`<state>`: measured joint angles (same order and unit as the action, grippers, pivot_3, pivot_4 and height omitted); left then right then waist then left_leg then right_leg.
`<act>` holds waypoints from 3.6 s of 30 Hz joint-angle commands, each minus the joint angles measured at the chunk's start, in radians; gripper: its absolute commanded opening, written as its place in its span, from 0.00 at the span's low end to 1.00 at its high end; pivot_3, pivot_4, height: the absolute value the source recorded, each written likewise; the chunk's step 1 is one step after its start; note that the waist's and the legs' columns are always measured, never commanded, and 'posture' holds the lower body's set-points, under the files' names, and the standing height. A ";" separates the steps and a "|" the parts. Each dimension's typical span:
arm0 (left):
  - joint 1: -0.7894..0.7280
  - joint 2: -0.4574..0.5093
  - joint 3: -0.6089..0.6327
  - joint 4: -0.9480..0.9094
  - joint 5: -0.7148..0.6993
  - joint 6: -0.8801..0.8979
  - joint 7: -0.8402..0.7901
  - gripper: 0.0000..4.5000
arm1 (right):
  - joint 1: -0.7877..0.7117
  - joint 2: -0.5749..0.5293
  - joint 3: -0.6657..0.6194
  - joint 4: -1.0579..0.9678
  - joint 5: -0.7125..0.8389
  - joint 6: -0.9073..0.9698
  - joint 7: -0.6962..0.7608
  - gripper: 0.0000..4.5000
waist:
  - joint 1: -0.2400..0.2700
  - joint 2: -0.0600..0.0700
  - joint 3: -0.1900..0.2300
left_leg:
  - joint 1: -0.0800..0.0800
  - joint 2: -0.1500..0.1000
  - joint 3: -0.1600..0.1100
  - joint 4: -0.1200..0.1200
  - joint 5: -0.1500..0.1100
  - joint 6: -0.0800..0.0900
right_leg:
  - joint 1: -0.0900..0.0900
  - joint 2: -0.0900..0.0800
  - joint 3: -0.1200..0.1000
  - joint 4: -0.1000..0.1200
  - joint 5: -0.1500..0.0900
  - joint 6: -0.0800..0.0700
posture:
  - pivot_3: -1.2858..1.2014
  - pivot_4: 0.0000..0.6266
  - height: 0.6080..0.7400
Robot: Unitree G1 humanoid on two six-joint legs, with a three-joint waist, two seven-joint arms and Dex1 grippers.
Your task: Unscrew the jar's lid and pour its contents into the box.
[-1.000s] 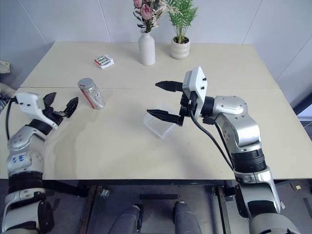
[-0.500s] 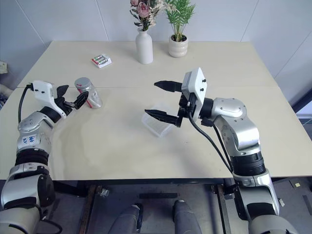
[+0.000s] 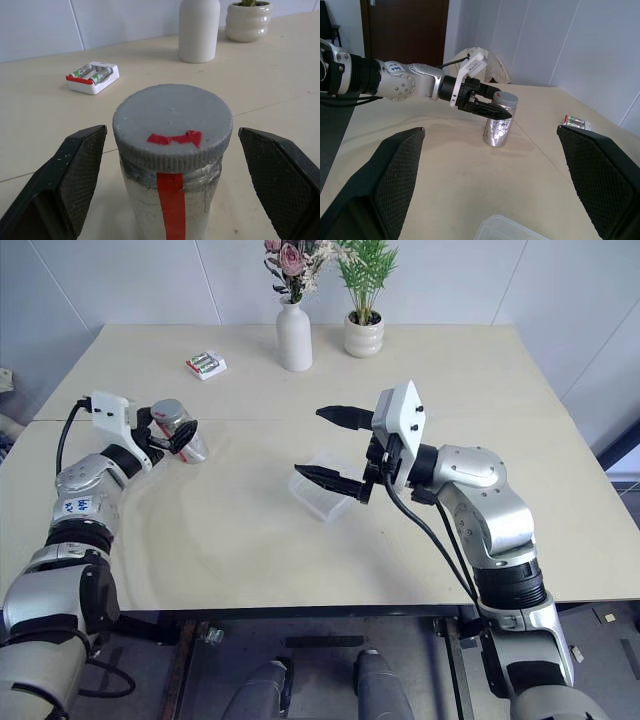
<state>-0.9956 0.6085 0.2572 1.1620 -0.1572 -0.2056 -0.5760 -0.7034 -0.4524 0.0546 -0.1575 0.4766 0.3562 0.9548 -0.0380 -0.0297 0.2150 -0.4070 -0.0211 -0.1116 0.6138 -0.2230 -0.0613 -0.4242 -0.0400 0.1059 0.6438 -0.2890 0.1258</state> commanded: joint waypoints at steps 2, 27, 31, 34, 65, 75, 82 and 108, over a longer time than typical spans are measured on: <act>-0.024 0.012 -0.004 0.019 0.019 -0.037 0.014 0.91 | 0.003 -0.004 -0.030 -0.050 0.026 0.006 -0.017 1.00 | -0.001 0.000 0.000 | 0.000 0.000 0.000 0.000 0.000 0.000 | 0.000 0.000 0.000 0.000 0.000 0.000 | 0.52 0.24 1.00; 0.208 -0.058 -0.081 -0.596 -0.155 0.213 -0.392 0.55 | -0.049 -0.004 -0.012 -0.148 0.110 0.191 -0.097 1.00 | -0.007 0.000 0.000 | -0.001 0.001 0.000 -0.001 0.000 0.000 | -0.001 0.000 0.001 0.001 0.000 0.000 | 0.52 0.24 1.00; 0.300 -0.062 -0.124 -0.848 -0.212 0.355 -0.432 0.55 | -0.069 0.035 0.028 -0.202 0.108 0.310 -0.210 1.00 | -0.017 0.000 0.000 | 0.000 0.001 0.000 0.000 0.000 0.000 | -0.001 0.000 0.001 0.002 -0.001 -0.001 | 0.52 0.24 1.00; 0.313 -0.078 -0.135 -0.941 -0.249 0.421 -0.437 0.55 | -0.077 0.066 0.043 -0.224 0.099 0.360 -0.275 1.00 | -0.017 0.000 0.000 | 0.000 0.001 -0.001 0.000 0.001 -0.001 | -0.001 0.000 0.001 0.004 -0.001 -0.002 | 0.52 0.24 1.00; 0.227 -0.101 -0.254 -0.995 -0.248 0.531 -0.476 0.55 | -0.096 0.187 0.118 -0.231 -0.065 0.556 -0.559 1.00 | -0.019 0.000 0.000 | 0.000 0.000 0.000 -0.001 0.002 -0.001 | -0.001 0.000 0.001 0.002 -0.001 -0.002 | 0.52 0.24 1.00; 0.219 -0.098 -0.256 -0.985 -0.243 0.523 -0.480 0.55 | -0.107 0.224 0.096 -0.220 -0.057 0.567 -0.580 1.00 | -0.019 0.000 0.000 | 0.000 0.000 0.000 -0.001 0.002 -0.001 | -0.001 0.000 0.001 0.002 -0.001 -0.002 | 0.52 0.24 1.00; 0.216 -0.099 -0.256 -0.983 -0.244 0.522 -0.479 0.55 | -0.110 0.234 0.089 -0.214 -0.050 0.571 -0.579 0.70 | -0.019 0.000 0.000 | 0.000 0.000 0.000 -0.002 0.002 -0.001 | -0.001 0.000 0.001 0.002 -0.001 -0.002 | 0.52 0.24 1.00; 0.205 -0.112 -0.268 -0.991 -0.333 0.522 -0.676 0.55 | -0.235 0.086 0.063 -0.057 0.175 0.446 0.059 0.56 | -0.020 0.000 0.000 | 0.000 0.000 0.000 -0.002 0.002 -0.001 | -0.001 0.000 0.001 0.001 -0.001 -0.002 | 0.52 0.24 1.00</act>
<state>-0.7730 0.5106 0.0078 0.1942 -0.4844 0.3241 -1.2443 -0.8984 -0.3859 0.1024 -0.1686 0.5601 0.8473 0.8974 -0.0584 -0.0294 0.2151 -0.4068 -0.0208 -0.1117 0.6115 -0.2210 -0.0619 -0.4252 -0.0398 0.1068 0.6442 -0.2900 0.1241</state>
